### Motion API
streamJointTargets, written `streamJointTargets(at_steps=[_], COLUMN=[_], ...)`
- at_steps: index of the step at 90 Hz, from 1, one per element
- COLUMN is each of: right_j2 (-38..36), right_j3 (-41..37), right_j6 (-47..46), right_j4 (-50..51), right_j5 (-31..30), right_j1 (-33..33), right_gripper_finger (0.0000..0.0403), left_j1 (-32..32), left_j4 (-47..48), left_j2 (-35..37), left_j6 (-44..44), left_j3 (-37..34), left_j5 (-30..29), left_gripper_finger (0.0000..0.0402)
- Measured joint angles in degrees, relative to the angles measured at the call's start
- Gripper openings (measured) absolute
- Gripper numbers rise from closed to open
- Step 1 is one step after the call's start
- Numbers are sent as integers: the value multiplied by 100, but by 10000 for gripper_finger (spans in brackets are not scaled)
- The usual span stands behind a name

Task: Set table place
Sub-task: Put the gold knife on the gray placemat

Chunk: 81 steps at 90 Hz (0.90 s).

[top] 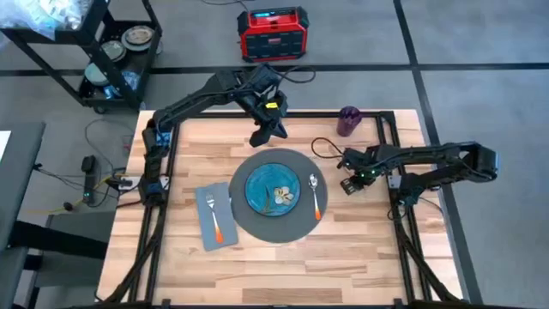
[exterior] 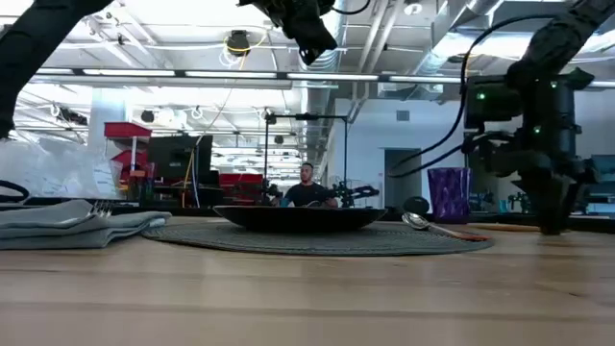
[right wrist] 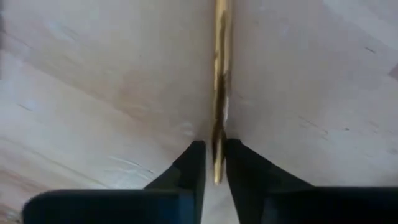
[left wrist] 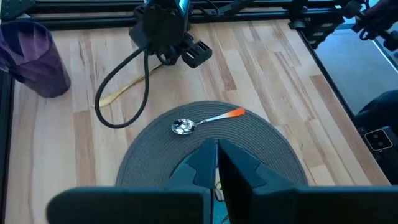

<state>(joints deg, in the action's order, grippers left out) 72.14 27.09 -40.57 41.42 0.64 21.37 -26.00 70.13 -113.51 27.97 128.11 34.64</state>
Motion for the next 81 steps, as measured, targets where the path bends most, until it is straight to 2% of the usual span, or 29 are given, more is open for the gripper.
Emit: streamJointTargets(at_steps=[10, 20, 30, 56, 81], right_j2=[2, -119, -499, -1557, -1548], right_j3=[-5, 22, 128, 249, 248], right_j6=[-147, -344, -521, -1212, -1816], right_j4=[-38, -123, -512, -982, -1551], right_j5=[-94, -134, -300, -245, -222], right_j1=[0, -5, -83, -350, -990], right_gripper_finger=[11, 3, 0, 1, 0], left_j1=[0, 0, 0, 1, 6], left_j4=[-1, 0, 2, 144, 154], left_j2=[0, 0, -2, -2, -9], left_j6=[-5, -11, -54, -66, -78], left_j3=[0, 0, 0, 0, 0], left_j5=[2, 2, 0, -1, -1], left_gripper_finger=[0, 0, 0, 0, 0])
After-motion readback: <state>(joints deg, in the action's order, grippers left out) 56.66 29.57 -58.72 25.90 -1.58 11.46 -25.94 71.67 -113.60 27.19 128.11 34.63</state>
